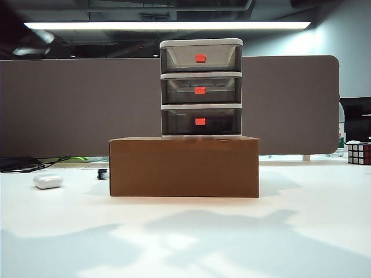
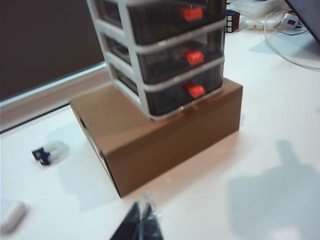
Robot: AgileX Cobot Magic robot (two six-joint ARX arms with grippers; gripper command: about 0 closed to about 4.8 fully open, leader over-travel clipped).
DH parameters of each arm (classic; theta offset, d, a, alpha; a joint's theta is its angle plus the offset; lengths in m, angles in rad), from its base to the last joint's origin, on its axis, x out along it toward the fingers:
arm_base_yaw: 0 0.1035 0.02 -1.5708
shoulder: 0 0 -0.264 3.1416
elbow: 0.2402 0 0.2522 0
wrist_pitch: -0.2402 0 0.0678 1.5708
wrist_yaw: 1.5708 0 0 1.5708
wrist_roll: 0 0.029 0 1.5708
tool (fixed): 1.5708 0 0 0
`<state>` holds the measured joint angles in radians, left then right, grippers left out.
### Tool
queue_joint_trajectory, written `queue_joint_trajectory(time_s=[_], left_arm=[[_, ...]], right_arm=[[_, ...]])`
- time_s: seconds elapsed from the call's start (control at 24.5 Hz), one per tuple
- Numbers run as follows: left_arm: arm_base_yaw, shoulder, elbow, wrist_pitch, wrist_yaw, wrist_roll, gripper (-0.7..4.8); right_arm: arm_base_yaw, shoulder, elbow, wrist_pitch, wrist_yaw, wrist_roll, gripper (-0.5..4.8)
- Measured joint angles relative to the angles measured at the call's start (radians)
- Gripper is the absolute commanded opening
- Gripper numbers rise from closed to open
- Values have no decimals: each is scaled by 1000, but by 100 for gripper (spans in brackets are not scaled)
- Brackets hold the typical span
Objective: Open the third layer of the drawer on the table, pick up a pack of napkins on the table and put it in, and finally close the drawer.
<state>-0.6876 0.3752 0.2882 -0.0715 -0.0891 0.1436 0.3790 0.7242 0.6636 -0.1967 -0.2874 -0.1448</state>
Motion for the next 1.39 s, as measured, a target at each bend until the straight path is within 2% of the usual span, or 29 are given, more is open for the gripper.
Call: queue_joint_trajectory(time_s=[0.25,0.41,0.45,0.61,0.74,0.94,1.06,1.19,1.39], left_arm=[[0,-184,-113,6,-9,-64,-6],[0,-294,-182,3,-10,-97,-6],[0,-360,-213,0,-10,-114,-6],[0,-373,-227,8,-20,-135,-6],[0,-373,-233,14,-60,-135,-6],[0,-373,-239,15,-72,-137,-6],[0,-373,-239,15,-75,-136,-6],[0,-373,-239,14,-120,-129,-6],[48,-373,-239,16,-155,-111,-6]], right_arm=[[3,-171,-212,55,94,56,-6],[3,-254,-328,71,101,77,-6],[4,-288,-396,134,101,85,-6],[10,-421,-544,312,113,90,-6],[10,-493,-597,304,132,91,-6],[10,-581,-630,277,133,92,-6],[10,-650,-629,231,136,92,-6],[10,-724,-629,168,151,92,-6],[-6,-723,-629,101,179,92,-6]])
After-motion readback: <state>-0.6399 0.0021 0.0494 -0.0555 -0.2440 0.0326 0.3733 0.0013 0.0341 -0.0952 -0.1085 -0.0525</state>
